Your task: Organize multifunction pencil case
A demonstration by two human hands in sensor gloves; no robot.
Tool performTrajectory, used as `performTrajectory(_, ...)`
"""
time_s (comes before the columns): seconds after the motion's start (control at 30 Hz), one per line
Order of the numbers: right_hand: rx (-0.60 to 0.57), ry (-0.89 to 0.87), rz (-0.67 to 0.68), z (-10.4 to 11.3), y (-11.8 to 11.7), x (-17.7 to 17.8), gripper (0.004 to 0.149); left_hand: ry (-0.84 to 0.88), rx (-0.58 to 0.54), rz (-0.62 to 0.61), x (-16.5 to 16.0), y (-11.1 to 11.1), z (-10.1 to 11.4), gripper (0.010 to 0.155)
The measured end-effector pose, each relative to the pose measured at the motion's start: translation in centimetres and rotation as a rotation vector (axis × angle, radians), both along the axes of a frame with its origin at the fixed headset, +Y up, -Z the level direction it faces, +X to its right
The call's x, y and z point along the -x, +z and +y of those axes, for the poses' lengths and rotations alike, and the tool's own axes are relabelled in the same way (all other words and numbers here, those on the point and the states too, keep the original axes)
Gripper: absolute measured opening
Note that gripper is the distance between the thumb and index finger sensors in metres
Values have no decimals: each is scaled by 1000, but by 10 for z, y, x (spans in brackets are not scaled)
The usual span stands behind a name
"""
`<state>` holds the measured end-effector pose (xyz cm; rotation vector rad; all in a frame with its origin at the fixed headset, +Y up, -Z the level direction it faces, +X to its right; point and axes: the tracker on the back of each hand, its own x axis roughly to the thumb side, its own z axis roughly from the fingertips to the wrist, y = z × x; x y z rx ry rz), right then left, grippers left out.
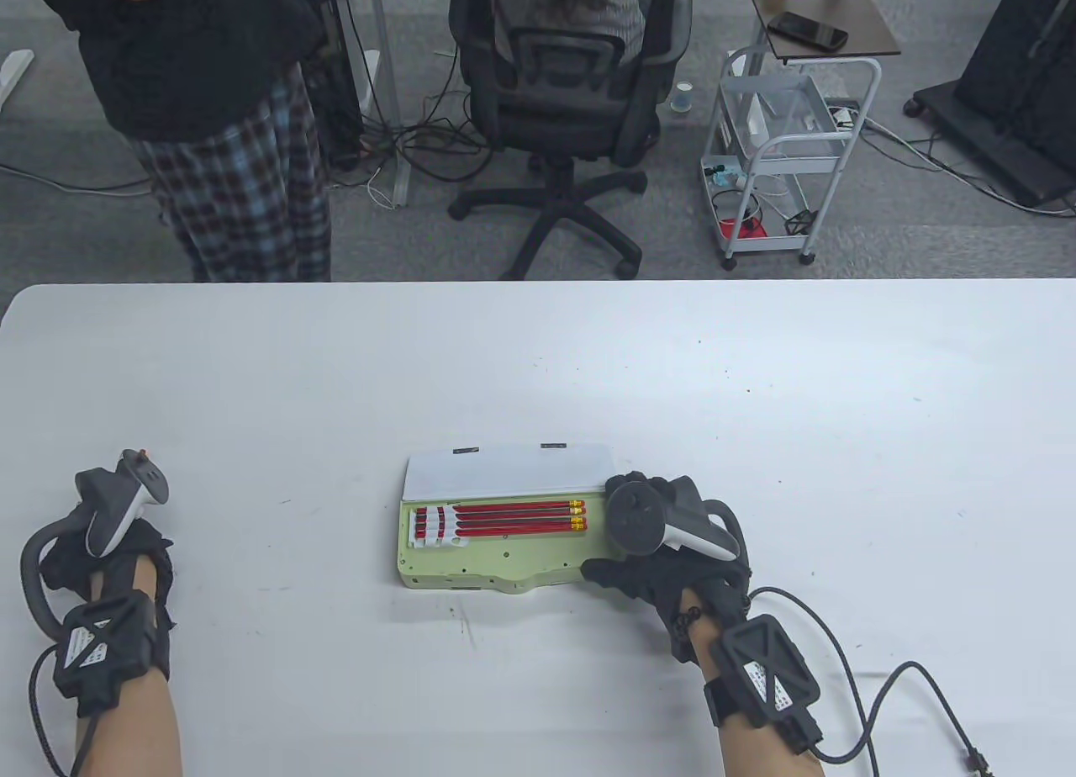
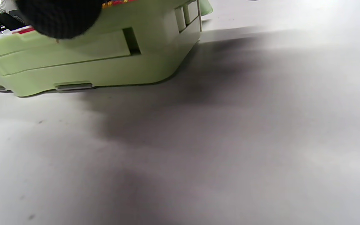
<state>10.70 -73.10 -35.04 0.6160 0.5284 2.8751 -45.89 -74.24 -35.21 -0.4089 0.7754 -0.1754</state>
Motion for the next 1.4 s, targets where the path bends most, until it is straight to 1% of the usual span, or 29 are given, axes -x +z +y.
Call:
performTrajectory(0.07, 0, 1, 1, 0, 0, 0, 103, 7, 0, 14, 0, 0, -1, 55)
performTrajectory(0.2, -1, 3, 1, 0, 0, 0, 103, -53, -15, -12, 1, 0, -2, 51)
performTrajectory(0.43, -2, 6, 1, 0, 0, 1, 103, -75, -28, -9, -2, 0, -3, 47)
performTrajectory(0.7, -1, 11, 1, 1, 0, 0, 102, -135, -13, -19, -9, -5, -6, 44)
performTrajectory(0.93, -3, 14, 1, 1, 1, 1, 102, -148, 15, -40, -10, -8, -9, 44)
performTrajectory(1.03, -3, 14, 0, 1, 1, 2, 102, -137, 29, -49, -10, -8, -10, 46)
performTrajectory(1.17, -2, 15, 1, 1, 1, 2, 102, -80, 27, -43, -5, -6, -14, 48)
performTrajectory(1.3, -1, 21, 1, 1, 1, 2, 102, -9, -16, -14, -3, -3, -12, 49)
performTrajectory(1.4, 0, 20, 0, 1, 1, 2, 102, 48, -69, -43, -10, -3, -6, 48)
